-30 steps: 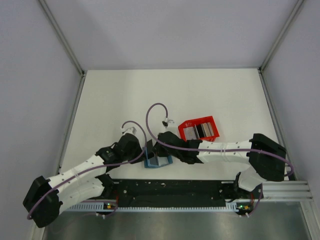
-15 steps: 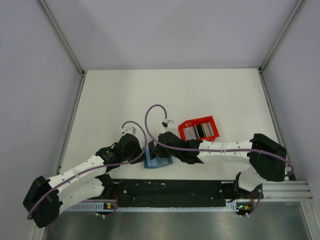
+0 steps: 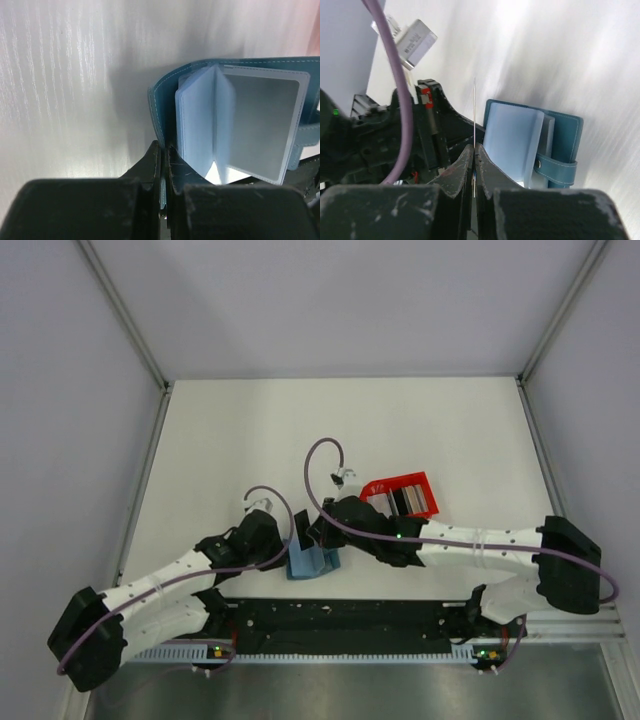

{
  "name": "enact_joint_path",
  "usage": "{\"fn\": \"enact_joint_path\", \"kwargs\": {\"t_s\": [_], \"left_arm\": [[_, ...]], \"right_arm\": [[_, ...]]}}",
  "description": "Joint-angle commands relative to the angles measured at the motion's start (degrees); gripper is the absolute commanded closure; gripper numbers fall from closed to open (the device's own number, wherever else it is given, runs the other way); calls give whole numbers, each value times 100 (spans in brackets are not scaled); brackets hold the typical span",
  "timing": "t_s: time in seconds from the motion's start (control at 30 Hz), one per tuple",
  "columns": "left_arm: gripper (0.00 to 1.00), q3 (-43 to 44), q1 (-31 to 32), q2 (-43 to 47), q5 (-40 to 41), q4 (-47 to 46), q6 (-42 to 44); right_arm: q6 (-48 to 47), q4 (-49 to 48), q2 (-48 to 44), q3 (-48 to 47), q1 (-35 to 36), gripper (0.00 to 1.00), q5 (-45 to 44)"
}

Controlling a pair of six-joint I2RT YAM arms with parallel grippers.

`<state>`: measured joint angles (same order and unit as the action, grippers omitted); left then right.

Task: Put the credit cards into the card holder
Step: Turn over the card slot in the card holder, then insert the credit card into the card holder.

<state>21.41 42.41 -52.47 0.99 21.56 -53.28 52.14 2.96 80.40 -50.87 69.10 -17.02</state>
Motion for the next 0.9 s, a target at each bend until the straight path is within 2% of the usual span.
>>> {"fn": "enact_joint_path", "kwargs": {"t_s": [0.0, 0.27, 0.47, 0.77, 0.87], "left_arm": [[100, -102, 13, -62, 59, -275, 72], [100, -67, 13, -71, 59, -284, 81], [100, -119, 13, -62, 181, -214, 98], [100, -278, 13, -439, 270, -390, 107], [100, -304, 13, -519, 287, -381, 72]], "right_arm": [[-82, 37, -288, 147, -142, 100, 110], [-11, 169, 247, 236, -204, 100, 620], [164, 319, 450, 384, -283, 100, 594], [472, -954, 450, 1289, -722, 100, 1305], [639, -1673, 546, 1606, -784, 100, 1560]]}}
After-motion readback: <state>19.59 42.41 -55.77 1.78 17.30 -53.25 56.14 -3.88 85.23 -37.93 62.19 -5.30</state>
